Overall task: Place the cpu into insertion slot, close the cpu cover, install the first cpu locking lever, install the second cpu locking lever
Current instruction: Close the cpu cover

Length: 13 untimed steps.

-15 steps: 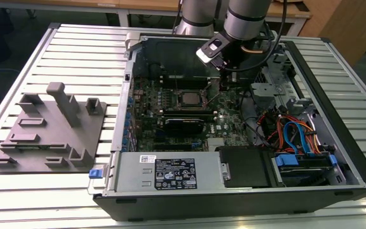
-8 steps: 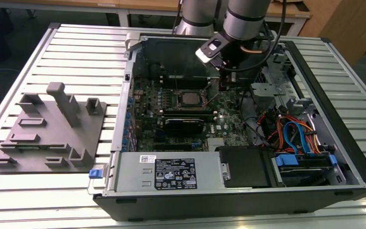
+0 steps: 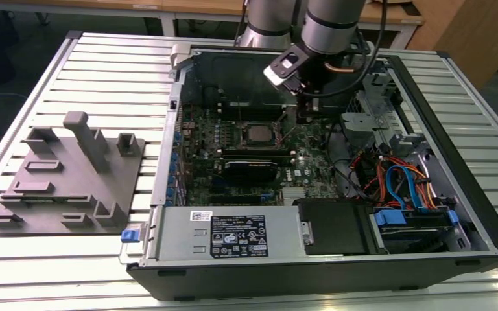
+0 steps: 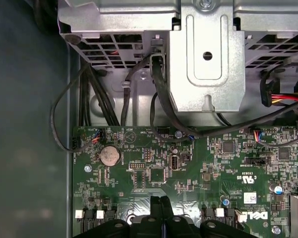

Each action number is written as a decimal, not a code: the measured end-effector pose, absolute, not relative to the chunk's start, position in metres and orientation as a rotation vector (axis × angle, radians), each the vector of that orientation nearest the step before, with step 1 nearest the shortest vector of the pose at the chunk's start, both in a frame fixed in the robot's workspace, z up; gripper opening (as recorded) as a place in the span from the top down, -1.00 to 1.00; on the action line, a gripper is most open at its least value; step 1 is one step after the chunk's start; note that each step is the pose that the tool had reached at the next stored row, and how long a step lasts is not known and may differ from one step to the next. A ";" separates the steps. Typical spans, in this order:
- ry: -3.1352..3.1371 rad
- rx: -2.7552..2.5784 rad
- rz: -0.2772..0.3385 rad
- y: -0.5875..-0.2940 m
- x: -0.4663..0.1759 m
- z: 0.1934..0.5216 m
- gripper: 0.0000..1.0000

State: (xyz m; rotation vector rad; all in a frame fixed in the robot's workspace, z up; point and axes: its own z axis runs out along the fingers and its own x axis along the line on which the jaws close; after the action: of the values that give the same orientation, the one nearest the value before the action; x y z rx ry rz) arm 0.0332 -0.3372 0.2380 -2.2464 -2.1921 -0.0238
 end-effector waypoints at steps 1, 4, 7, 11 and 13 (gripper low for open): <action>-2.192 -2.246 -0.024 -0.337 0.032 0.238 0.80; -2.192 -2.246 -0.024 -0.337 0.032 0.238 0.80; -2.192 -2.247 -0.024 -0.337 0.032 0.240 0.80; -2.192 -2.247 -0.024 -0.337 0.032 0.244 0.80; -2.192 -2.246 -0.024 -0.337 0.032 0.245 0.80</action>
State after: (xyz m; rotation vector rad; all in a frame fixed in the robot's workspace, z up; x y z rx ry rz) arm 0.0318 -0.3372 0.2447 -2.2464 -2.1922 -0.0240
